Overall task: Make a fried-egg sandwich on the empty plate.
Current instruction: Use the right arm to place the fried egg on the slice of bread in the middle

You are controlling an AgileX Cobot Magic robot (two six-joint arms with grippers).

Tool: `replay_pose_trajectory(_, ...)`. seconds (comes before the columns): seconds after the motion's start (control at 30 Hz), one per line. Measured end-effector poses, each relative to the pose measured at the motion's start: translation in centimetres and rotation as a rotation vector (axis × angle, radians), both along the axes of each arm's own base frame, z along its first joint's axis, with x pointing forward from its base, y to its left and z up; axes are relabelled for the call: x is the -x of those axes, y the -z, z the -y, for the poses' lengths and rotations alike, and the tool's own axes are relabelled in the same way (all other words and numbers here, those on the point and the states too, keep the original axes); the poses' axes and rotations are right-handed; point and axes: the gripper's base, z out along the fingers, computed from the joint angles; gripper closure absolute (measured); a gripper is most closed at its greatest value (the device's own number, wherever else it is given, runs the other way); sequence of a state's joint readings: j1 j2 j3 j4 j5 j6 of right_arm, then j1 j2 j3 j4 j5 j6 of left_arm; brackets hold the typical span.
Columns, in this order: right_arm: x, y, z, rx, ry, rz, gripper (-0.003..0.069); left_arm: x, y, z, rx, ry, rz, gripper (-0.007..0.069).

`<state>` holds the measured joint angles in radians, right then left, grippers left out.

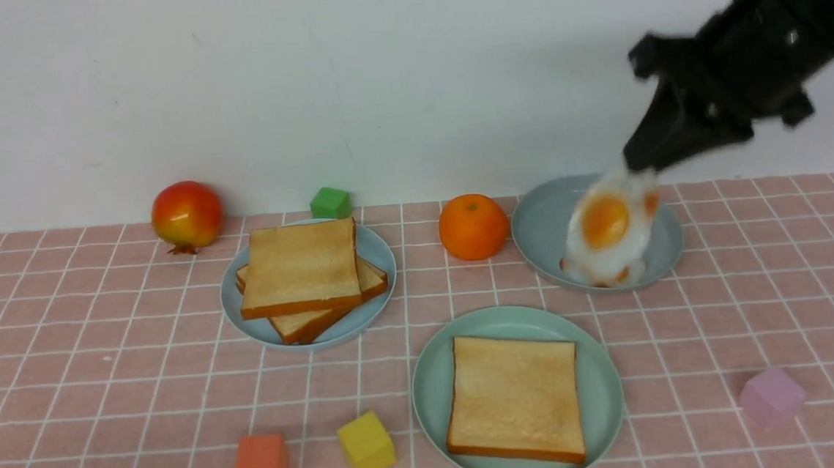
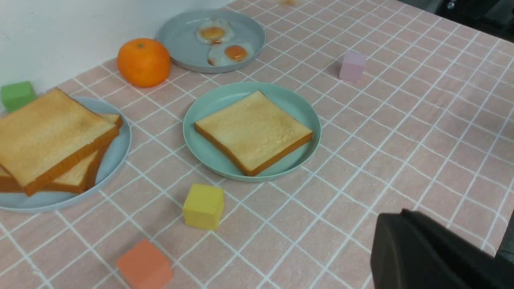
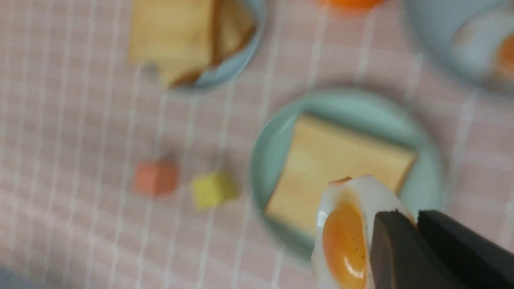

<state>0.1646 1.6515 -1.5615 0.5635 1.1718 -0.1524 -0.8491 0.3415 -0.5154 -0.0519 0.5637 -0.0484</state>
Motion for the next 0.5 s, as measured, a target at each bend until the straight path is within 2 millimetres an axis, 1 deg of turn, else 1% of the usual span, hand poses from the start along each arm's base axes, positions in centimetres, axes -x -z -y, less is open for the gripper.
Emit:
replay_pose_trajectory(0.07,2.0,1.5,-1.1,-0.022,-0.004,-0.016,0.0583,0.0,0.0,0.0,0.003,0.000,0.003,0.0612)
replay_pose_trajectory(0.1,2.3,1.9,-1.2,-0.026,-0.003,-0.018,0.0583,0.0,0.0,0.0,0.003,0.000,0.003,0.0612)
replay_pose_trajectory(0.13,3.1,3.1,-1.7,-0.045,0.011,-0.019,0.0583,0.0,0.0,0.0,0.004,0.000,0.003,0.0612)
replay_pose_trajectory(0.2,3.8,5.5,-2.5,-0.084,0.026,-0.045,0.0583,0.0,0.0,0.0,0.004,0.000,0.003,0.0612)
replay_pose_trajectory(0.23,3.8,6.3,-2.8,-0.102,0.038,-0.048,0.0583,0.0,0.0,0.0,0.004,0.000,0.003,0.0612)
replay_pose_trajectory(0.27,3.8,6.5,-2.8,-0.104,0.035,-0.047,0.0583,0.0,0.0,0.0,0.004,0.000,0.003,0.0612)
replay_pose_trajectory(0.3,3.8,8.1,-3.3,-0.145,0.050,-0.065,0.0583,0.0,0.0,0.0,0.004,0.000,0.003,0.0612)
replay_pose_trajectory(0.37,3.6,9.0,-3.7,-0.176,0.055,-0.072,0.0583,0.0,0.0,0.0,0.004,0.000,0.003,0.0612)
replay_pose_trajectory(0.5,2.6,10.6,-4.0,-0.212,0.076,-0.058,0.0583,0.0,0.0,0.0,0.004,0.000,0.003,0.0612)
